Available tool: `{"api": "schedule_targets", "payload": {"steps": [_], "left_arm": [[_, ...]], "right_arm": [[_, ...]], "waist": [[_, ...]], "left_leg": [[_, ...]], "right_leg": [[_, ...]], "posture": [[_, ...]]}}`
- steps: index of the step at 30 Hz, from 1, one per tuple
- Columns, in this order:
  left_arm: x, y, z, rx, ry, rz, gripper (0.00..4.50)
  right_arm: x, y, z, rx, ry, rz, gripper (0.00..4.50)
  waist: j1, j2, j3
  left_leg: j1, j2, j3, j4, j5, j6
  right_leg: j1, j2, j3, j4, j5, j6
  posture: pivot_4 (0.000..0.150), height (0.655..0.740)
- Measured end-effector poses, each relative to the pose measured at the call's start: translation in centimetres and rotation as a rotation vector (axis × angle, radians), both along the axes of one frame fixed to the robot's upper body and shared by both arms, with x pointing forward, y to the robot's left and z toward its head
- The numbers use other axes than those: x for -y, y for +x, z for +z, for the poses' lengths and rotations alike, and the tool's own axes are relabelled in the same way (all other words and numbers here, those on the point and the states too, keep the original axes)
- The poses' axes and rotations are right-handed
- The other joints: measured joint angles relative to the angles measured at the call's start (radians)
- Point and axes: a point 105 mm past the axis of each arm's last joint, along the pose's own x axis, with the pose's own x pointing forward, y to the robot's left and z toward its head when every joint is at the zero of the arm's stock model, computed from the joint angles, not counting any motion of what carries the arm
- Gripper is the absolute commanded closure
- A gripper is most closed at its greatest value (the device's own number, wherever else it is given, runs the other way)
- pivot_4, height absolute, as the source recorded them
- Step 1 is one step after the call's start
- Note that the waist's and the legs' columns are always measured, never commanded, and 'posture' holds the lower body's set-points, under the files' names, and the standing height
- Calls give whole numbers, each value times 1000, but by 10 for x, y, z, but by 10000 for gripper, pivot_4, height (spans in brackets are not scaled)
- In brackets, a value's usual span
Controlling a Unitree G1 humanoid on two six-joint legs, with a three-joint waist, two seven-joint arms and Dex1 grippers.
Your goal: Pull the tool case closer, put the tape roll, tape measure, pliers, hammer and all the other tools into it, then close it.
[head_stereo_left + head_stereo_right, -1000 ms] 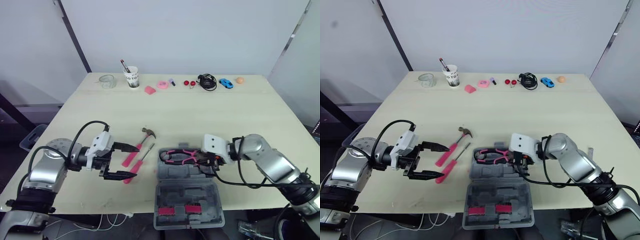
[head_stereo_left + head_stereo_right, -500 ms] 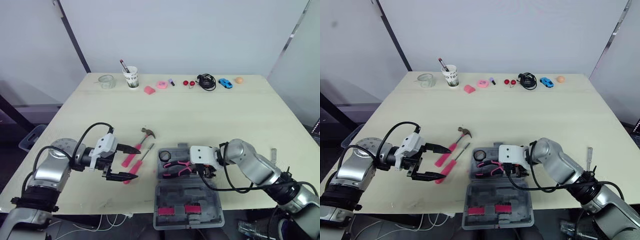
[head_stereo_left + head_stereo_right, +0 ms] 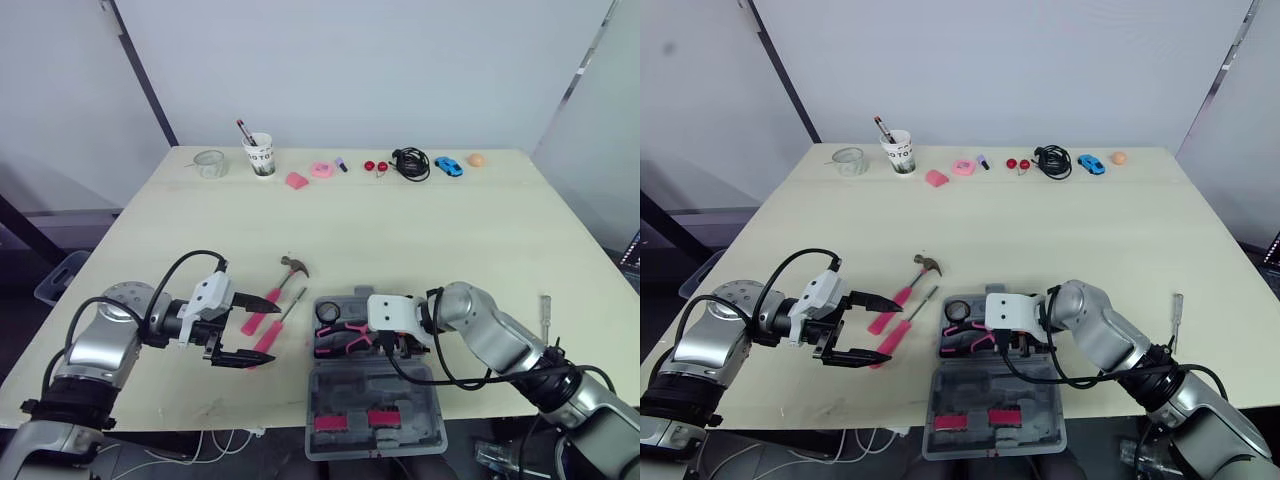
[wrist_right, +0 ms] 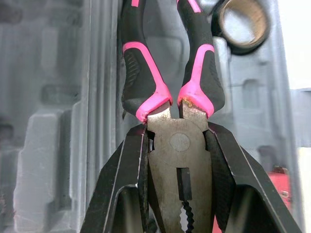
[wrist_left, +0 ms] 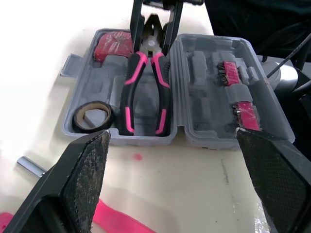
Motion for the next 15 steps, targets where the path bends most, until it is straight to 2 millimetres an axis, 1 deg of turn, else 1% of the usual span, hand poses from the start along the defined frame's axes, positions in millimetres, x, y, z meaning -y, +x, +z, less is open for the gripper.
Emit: {"api": "schedule_targets", "payload": {"steps": [6, 8, 9, 10, 11, 12, 15], "left_arm": [[0, 0, 0, 0, 1, 0, 993], [0, 0, 0, 0, 1, 0, 0], [0, 0, 0, 0, 1, 0, 0], [0, 0, 0, 0, 1, 0, 0], [0, 0, 0, 0, 1, 0, 0], [0, 0, 0, 0, 2, 0, 0], [0, 0, 0, 0, 2, 0, 0]], "right_arm": [[0, 2, -2, 15, -5, 14, 34939], [-2, 1, -2, 9, -1, 17, 24469], [-2, 1, -2, 7, 0, 17, 22789], [-2, 1, -2, 6, 1, 17, 22789], [-2, -1, -4, -15, -4, 12, 14086], [-2, -1, -3, -17, -3, 15, 8072], [-2, -1, -2, -13, -1, 14, 8072]], "waist": [[0, 0, 0], [0, 0, 0], [0, 0, 0], [0, 0, 0], [0, 0, 0], [0, 0, 0], [0, 0, 0]], "left_leg": [[0, 0, 0, 0, 0, 0], [0, 0, 0, 0, 0, 0], [0, 0, 0, 0, 0, 0], [0, 0, 0, 0, 0, 0], [0, 0, 0, 0, 0, 0], [0, 0, 0, 0, 0, 0], [0, 0, 0, 0, 0, 0]], "right_leg": [[0, 0, 0, 0, 0, 0], [0, 0, 0, 0, 0, 0], [0, 0, 0, 0, 0, 0], [0, 0, 0, 0, 0, 0], [0, 0, 0, 0, 0, 0], [0, 0, 0, 0, 0, 0], [0, 0, 0, 0, 0, 0]], "posture": [[1500, 7400], [1500, 7400], [1500, 7400], [1500, 7400], [1500, 7400], [1500, 7400], [1500, 7400]]}}
